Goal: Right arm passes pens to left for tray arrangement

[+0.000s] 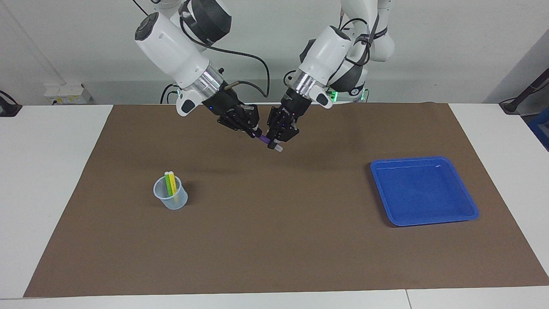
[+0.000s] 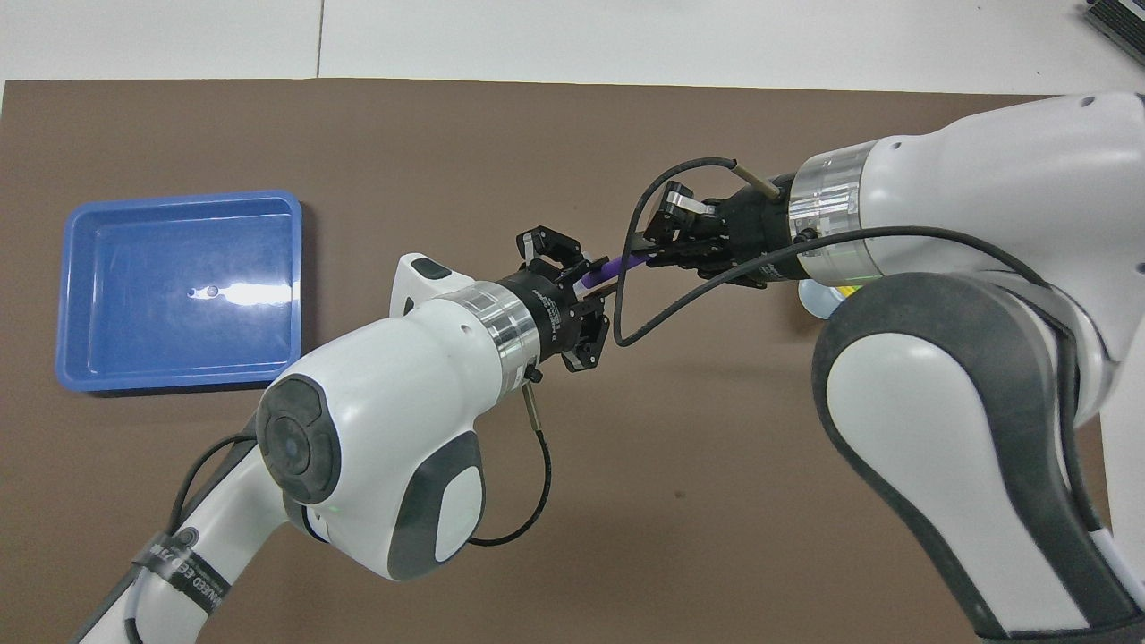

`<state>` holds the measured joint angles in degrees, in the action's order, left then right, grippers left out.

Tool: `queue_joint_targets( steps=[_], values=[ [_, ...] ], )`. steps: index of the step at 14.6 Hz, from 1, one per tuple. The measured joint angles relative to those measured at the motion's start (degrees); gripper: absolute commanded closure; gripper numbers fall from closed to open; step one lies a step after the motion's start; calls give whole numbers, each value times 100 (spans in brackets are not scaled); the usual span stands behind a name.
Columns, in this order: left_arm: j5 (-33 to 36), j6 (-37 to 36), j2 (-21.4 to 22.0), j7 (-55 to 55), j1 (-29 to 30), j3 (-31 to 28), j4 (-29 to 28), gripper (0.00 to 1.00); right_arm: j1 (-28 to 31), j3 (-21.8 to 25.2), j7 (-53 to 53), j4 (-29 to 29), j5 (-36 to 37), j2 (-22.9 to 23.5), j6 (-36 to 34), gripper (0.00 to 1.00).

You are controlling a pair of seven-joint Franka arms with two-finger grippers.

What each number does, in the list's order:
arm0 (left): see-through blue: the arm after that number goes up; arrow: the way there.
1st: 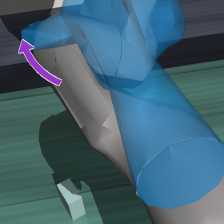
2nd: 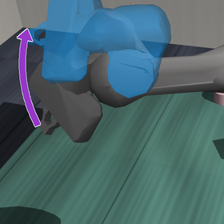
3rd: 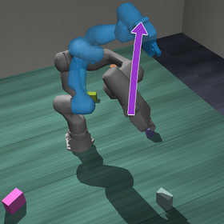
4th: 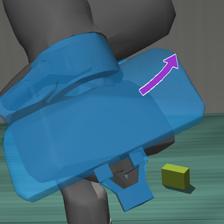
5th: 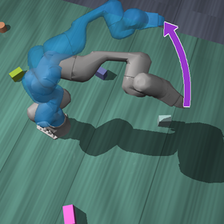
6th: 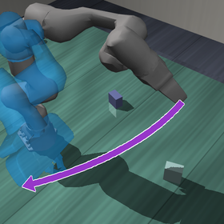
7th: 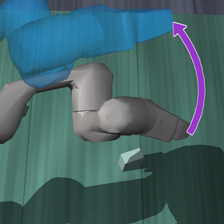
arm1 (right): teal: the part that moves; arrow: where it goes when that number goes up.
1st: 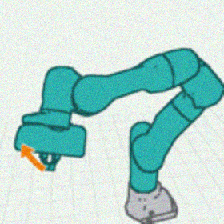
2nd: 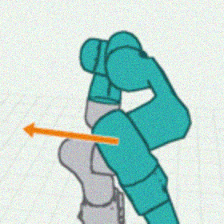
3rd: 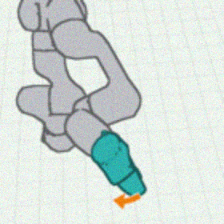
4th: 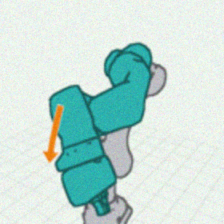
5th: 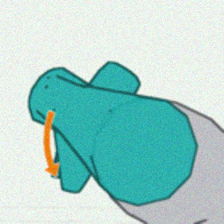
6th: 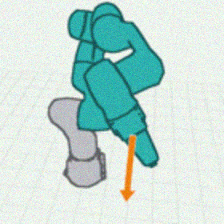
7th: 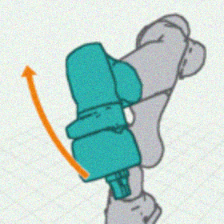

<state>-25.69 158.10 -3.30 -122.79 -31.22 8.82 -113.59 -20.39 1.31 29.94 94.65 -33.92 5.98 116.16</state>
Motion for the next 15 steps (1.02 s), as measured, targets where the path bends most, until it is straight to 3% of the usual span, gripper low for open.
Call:
queue_joint_targets(
  steps=[4, 5, 6, 7, 15],
  values=[
    [-1, 0, -3, -9, 1, -7, 3, 96, -9, -1, 0, 3, -14, 2, 23, 87],
    [-1, 0, -4, -9, 1, -7, 3, 96, -9, -1, 0, 4, -14, 2, 23, 65],
    [-1, 0, -4, -10, 1, -6, 3, 96, -9, -1, 0, 5, -14, 2, 23, 31],
    [-1, -2, -5, -9, -1, 0, 3, 96, -9, -1, 0, 5, -14, 3, 33, 14],
    [2, -36, -14, 200, -2, 7, 2, 98, 45, 40, -53, -87, 339, 2, -180, 13]
  ],
)
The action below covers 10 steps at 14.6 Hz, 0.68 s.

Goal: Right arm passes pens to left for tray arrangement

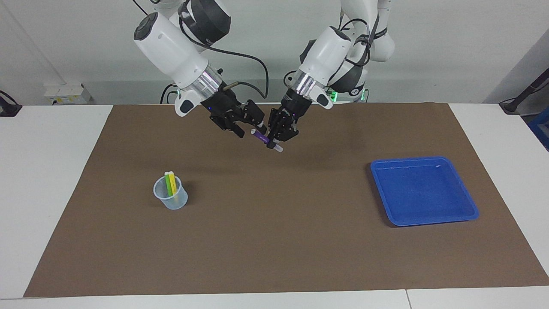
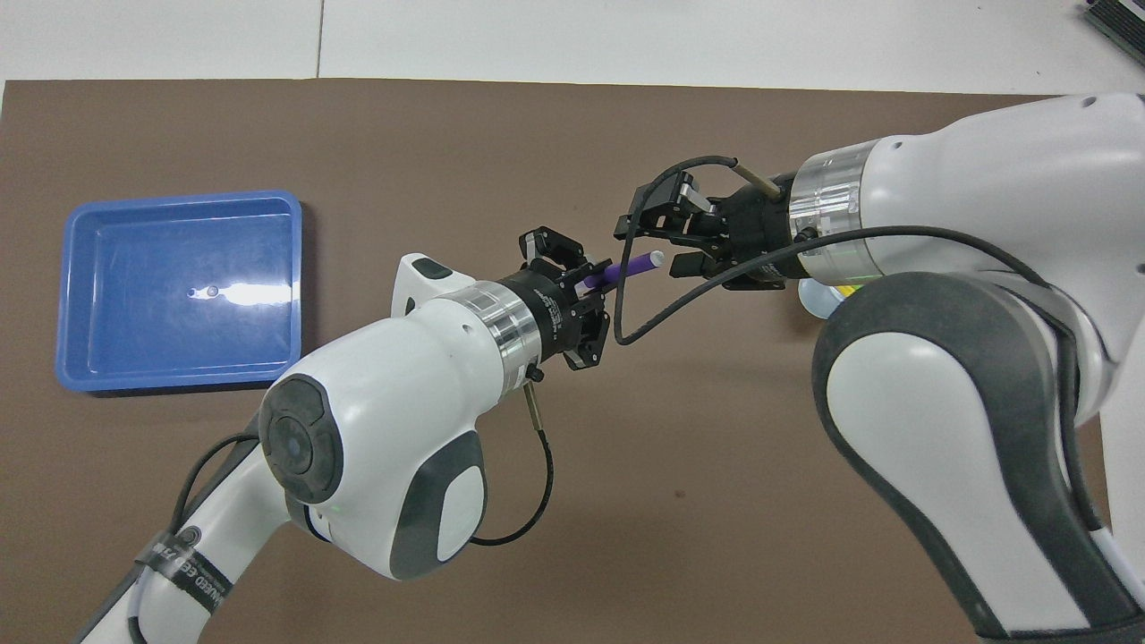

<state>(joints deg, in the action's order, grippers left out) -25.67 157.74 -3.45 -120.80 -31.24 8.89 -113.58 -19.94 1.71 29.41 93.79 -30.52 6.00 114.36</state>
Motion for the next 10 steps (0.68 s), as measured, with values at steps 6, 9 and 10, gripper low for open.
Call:
queue_joint_targets(
  steps=[6, 9, 10],
  values=[
    [2, -838, -1, 1650, 698, -111, 4, 98, 597, 86, -1364, -188, 664, -7, -812, 13],
    [2, -1519, 28, 2956, 1382, -134, 17, 98, 773, 92, -2290, -166, 1589, -8, -988, 13],
    [2, -1729, 43, 3412, 1606, -142, 28, 99, 814, 93, -2644, -127, 1826, -8, -993, 14]
  ],
)
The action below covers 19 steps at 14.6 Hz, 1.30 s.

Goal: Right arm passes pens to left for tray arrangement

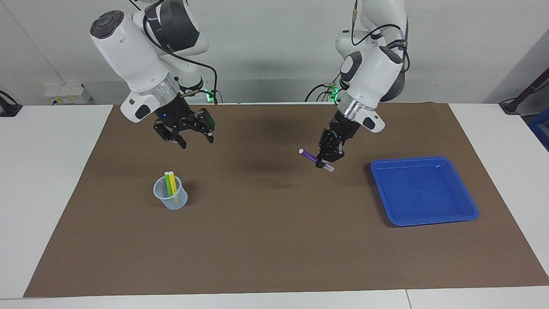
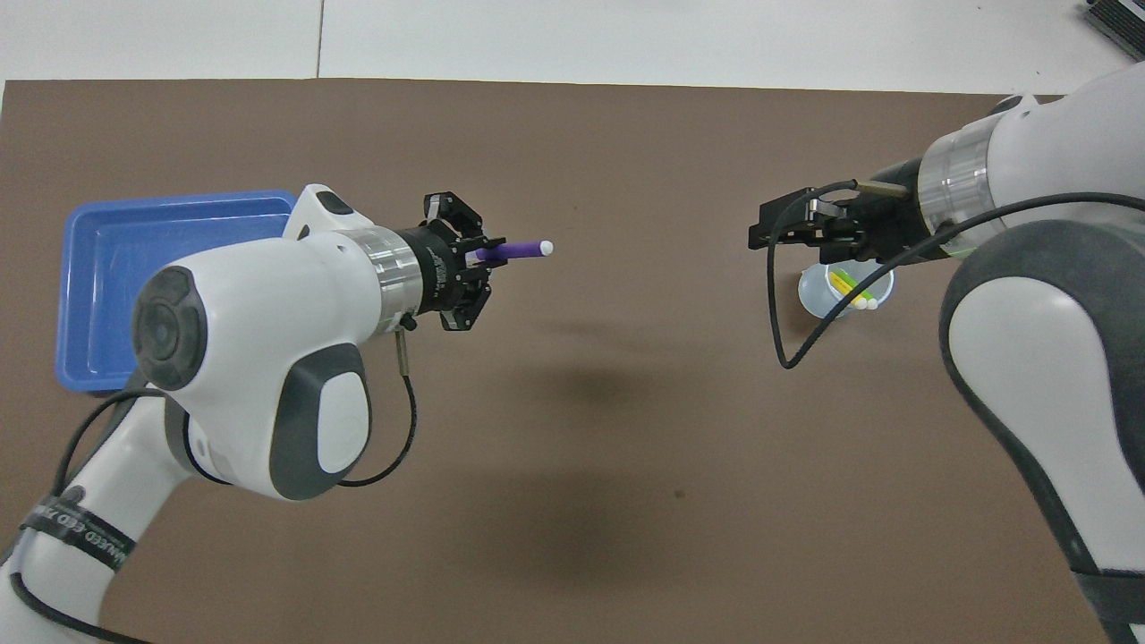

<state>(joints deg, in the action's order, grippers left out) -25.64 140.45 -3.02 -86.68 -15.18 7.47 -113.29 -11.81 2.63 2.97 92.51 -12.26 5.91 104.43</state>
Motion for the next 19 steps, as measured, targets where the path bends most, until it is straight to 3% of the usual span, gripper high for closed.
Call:
queue_joint_targets(
  steps=[3, 6, 11, 15, 19],
  values=[
    [0, -558, 47, 1235, 552, -7, 44, 99, 175, 8, -924, 190, 469, 1, 80, 15],
    [167, -1112, 117, 2469, 1051, -11, 50, 99, 220, 7, -1388, 625, 795, 9, 600, 18],
    [1022, -1473, 146, 4145, 1444, -4, 51, 100, 215, -18, -1598, 1499, 1033, 22, 1452, 19],
    [1466, -1813, 170, 6201, 2184, -23, 52, 100, 232, -14, -1768, 1929, 1097, 17, 1879, 19],
    [2331, -1857, 176, 7301, 2433, -22, 66, 100, 309, -2, -1809, 2216, 1101, 4, 2025, 19]
  ],
)
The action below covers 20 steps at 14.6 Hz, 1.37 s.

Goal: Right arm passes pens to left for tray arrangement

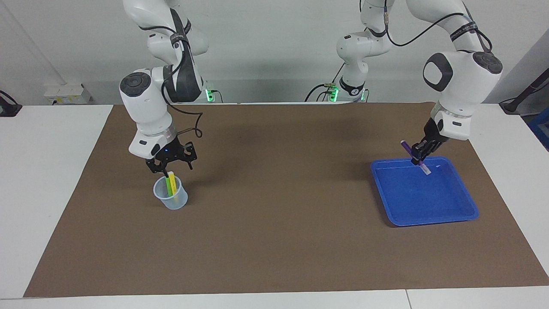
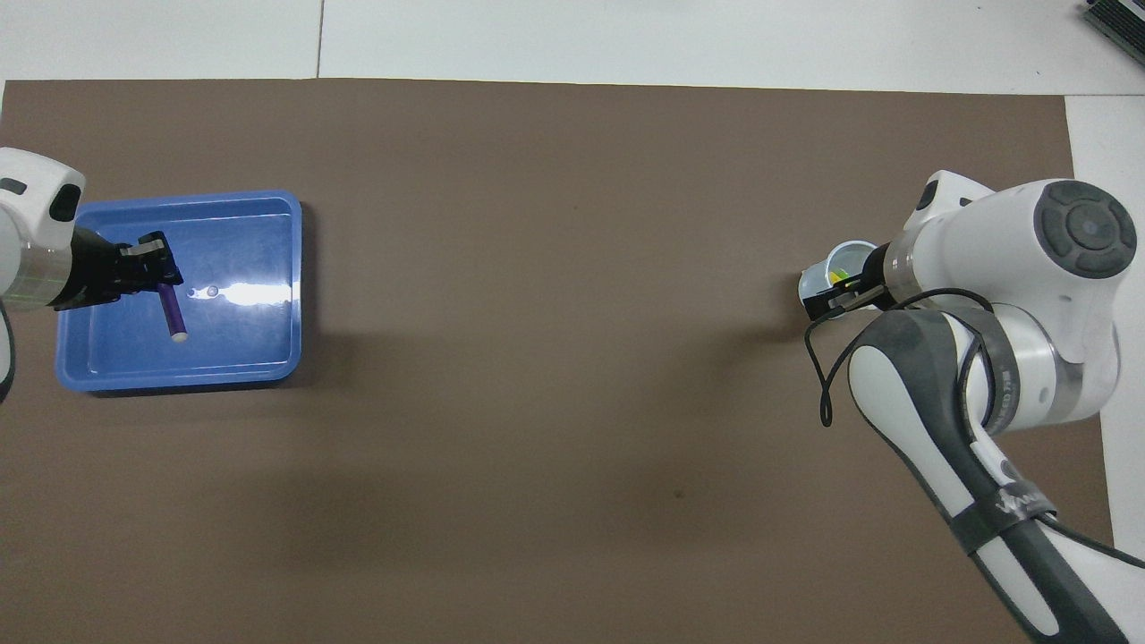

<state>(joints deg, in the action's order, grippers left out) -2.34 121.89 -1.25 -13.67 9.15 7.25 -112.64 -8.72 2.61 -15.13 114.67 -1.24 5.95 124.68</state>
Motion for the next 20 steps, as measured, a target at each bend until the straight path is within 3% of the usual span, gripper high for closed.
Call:
queue_joint_targets(
  steps=[6, 12, 16, 20],
  values=[
    [568, 224, -225, 1588, 565, -4, 14, 100, 87, 2, -2, 106, 0, -37, 74, 21],
    [837, 890, -1006, 2563, 978, 0, 220, 100, 85, -3, 279, 155, 0, -30, 235, 21],
    [787, 1175, -1613, 2699, 1134, 6, 534, 100, 82, -11, 486, 199, -1, -5, 237, 21],
    [618, 1405, -1949, 2696, 1188, 18, 583, 100, 77, -22, 669, 220, -1, -2, 238, 21]
  ],
)
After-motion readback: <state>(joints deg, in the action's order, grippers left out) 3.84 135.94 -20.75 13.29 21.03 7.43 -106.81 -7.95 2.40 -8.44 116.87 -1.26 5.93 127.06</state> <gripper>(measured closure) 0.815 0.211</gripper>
